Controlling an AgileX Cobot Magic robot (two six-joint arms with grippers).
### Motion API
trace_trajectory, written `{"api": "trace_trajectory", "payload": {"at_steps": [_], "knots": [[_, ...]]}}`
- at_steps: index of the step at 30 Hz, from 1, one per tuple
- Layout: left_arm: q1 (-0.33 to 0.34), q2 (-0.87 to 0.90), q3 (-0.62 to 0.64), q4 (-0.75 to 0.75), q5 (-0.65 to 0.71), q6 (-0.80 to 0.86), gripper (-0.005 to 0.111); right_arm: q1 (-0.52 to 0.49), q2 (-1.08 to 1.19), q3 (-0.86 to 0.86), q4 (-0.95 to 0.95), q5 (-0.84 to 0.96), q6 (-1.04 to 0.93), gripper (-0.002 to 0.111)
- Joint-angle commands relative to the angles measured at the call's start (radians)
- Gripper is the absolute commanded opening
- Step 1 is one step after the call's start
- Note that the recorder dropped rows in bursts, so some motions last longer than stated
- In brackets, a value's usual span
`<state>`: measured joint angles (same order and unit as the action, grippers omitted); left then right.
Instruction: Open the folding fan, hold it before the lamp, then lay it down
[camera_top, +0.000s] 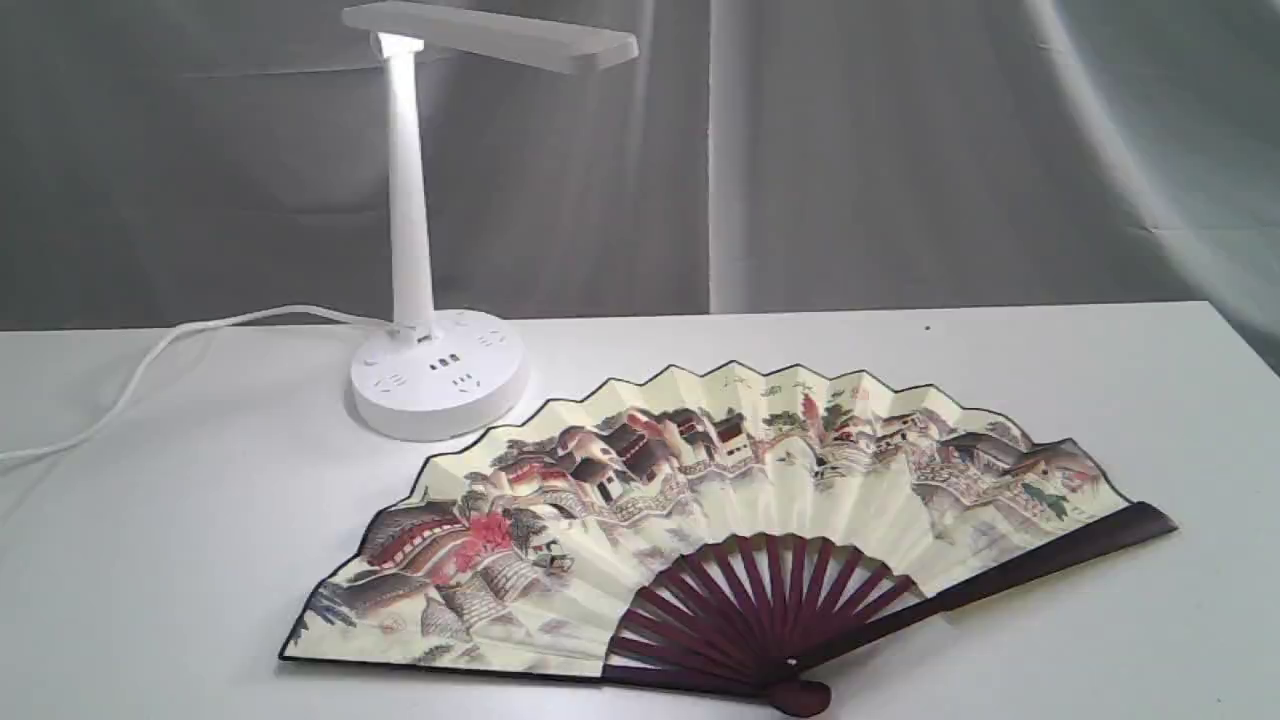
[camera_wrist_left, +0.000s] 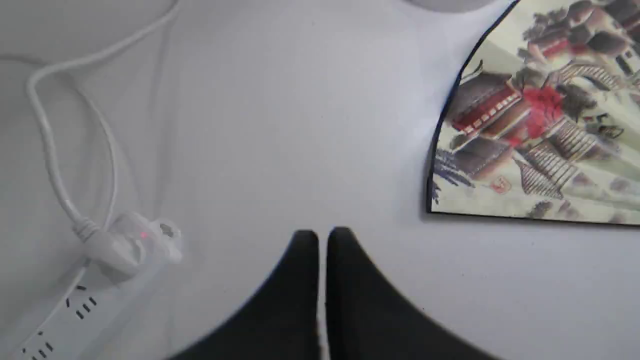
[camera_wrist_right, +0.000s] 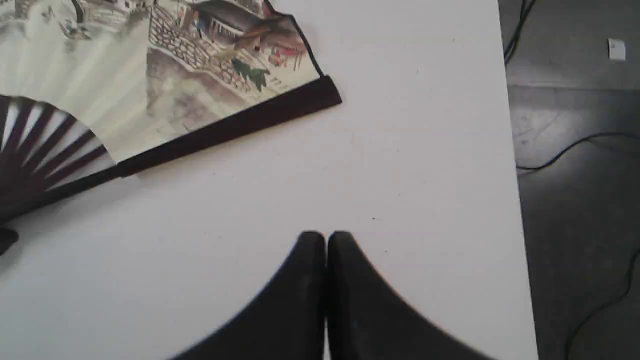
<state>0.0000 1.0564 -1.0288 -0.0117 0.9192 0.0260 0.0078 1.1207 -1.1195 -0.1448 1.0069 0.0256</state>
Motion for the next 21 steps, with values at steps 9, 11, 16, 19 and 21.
{"api": "trace_trajectory", "payload": {"at_steps": [9,11,16,19,21], "knots": [[0.000,-0.282,-0.006,-0.007,0.077,-0.002,0.000,0.003,-0.285,0.007,-0.024,0.015,0.009,0.000],[0.000,-0.332,-0.006,-0.007,0.087,-0.002,0.000,0.003,-0.332,0.007,-0.028,0.038,0.009,0.000],[0.000,-0.476,-0.006,-0.007,0.102,-0.026,0.000,0.003,-0.459,0.007,-0.042,0.092,0.009,0.000],[0.000,-0.571,-0.006,-0.005,0.102,-0.026,0.000,0.003,-0.538,0.007,-0.057,0.107,0.006,0.000],[0.000,-0.633,-0.006,-0.001,0.102,-0.026,0.000,0.003,-0.592,0.007,-0.057,0.117,0.006,0.000]]}}
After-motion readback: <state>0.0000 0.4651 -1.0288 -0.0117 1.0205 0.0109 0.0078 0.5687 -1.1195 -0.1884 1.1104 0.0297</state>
